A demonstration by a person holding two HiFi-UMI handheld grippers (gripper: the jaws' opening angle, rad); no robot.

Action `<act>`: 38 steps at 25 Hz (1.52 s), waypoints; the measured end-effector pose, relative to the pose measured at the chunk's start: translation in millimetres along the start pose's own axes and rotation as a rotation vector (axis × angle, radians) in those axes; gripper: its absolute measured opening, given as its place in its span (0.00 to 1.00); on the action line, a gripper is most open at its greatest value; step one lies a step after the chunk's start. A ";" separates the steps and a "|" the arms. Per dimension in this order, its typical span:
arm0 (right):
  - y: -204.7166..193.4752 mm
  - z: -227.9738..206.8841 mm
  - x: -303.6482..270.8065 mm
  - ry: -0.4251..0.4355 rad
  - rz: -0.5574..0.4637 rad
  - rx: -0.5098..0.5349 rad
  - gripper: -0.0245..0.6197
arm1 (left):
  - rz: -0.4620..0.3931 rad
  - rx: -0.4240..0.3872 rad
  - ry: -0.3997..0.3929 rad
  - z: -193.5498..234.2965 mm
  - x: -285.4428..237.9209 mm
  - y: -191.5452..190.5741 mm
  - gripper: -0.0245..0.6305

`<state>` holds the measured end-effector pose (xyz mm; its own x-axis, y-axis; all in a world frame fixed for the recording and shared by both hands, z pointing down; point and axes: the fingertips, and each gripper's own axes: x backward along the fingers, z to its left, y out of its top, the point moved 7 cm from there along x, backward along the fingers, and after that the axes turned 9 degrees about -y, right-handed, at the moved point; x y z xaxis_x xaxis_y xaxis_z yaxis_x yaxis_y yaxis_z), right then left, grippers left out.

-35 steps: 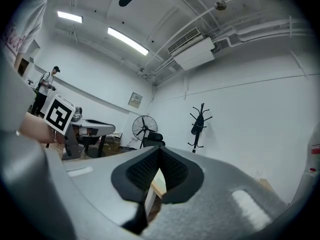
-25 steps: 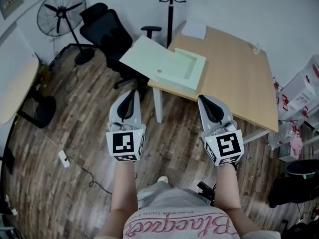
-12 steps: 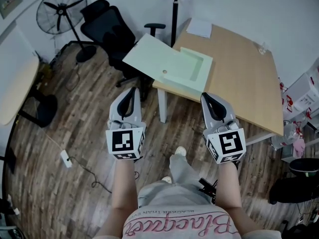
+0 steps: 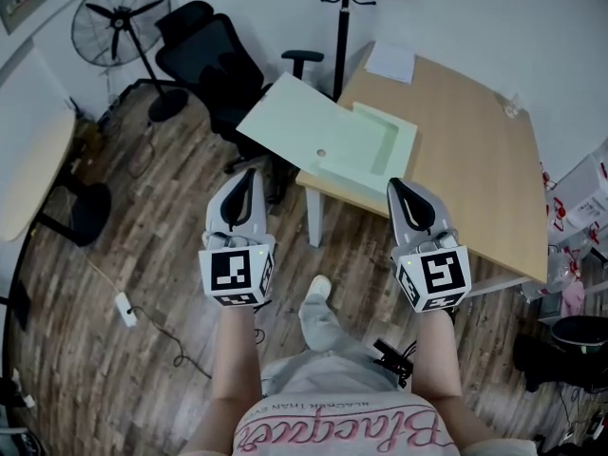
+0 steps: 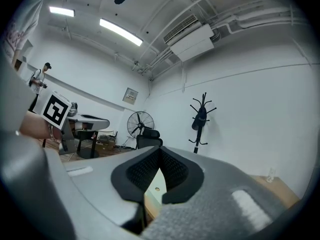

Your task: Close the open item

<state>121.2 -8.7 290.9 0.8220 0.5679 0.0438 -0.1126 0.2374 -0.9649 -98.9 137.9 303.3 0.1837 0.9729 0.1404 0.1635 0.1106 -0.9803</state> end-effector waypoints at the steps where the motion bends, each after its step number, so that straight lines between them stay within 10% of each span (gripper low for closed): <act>1: -1.2 -1.4 -8.6 0.000 0.000 -0.003 0.04 | 0.005 -0.001 0.002 4.9 -5.5 -2.2 0.06; 22: -28.4 -35.4 -225.6 0.010 0.027 -0.034 0.04 | 0.067 -0.024 -0.006 130.0 -182.3 -39.8 0.06; 38: -50.4 -57.4 -282.1 -0.067 0.116 0.000 0.04 | 0.096 0.012 -0.034 178.3 -242.5 -70.9 0.06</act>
<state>-73.0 -226.1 312.3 0.7641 0.6431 -0.0507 -0.2047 0.1672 -0.9644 -327.8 -69.7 314.0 0.1648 0.9855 0.0413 0.1346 0.0190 -0.9907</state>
